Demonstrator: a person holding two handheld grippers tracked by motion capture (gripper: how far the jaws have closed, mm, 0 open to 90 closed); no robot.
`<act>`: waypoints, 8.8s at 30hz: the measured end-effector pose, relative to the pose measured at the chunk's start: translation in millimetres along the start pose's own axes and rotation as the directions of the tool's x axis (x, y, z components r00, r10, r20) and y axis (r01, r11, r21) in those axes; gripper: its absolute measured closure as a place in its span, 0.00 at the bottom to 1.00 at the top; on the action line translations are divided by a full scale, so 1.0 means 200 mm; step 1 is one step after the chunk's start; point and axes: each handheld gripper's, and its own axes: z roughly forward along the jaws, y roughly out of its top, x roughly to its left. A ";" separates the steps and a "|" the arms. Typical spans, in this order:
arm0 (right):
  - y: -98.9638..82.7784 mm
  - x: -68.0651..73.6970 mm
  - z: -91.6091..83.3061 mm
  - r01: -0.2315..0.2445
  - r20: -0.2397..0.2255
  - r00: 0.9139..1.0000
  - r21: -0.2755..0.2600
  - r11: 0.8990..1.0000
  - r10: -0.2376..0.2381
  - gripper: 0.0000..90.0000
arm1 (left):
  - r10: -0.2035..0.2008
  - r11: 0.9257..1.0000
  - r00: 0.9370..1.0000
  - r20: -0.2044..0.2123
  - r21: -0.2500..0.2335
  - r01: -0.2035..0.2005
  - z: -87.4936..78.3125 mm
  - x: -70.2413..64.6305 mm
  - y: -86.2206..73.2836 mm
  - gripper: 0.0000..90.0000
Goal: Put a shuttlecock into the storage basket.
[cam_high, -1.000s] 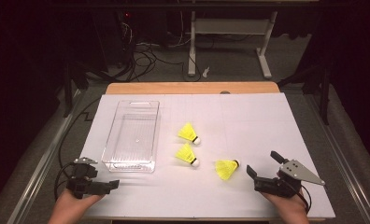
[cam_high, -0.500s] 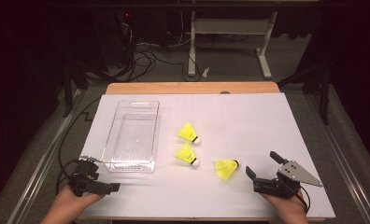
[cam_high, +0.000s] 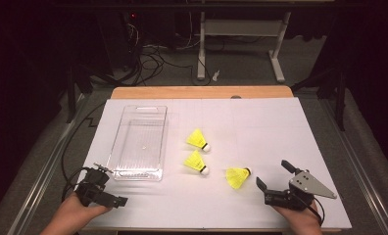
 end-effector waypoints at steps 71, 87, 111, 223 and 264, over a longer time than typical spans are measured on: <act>0.00 0.03 0.00 0.033 -0.024 0.999 0.014 0.999 -0.033 0.00 | 0.296 0.931 0.944 0.144 0.176 -0.319 0.16 -0.62 0.34 0.01; 0.00 0.03 0.00 0.032 -0.027 0.999 0.009 0.999 -0.032 0.00 | 0.357 0.900 0.918 0.175 0.198 -0.388 0.17 -0.77 0.46 0.01; 0.00 0.02 -0.01 0.028 -0.028 0.999 0.004 1.000 -0.028 0.00 | 0.390 0.886 0.901 0.191 0.187 -0.423 0.07 -0.85 0.66 0.01; 0.01 0.00 -0.02 0.028 -0.039 0.999 -0.006 1.000 -0.028 0.01 | 0.320 0.933 0.935 0.151 0.119 -0.338 0.19 -0.67 1.10 0.99; 0.01 0.01 -0.01 0.036 -0.040 0.999 0.005 0.999 -0.035 0.01 | 0.336 0.933 0.928 0.160 0.077 -0.351 -0.12 -0.69 0.99 1.00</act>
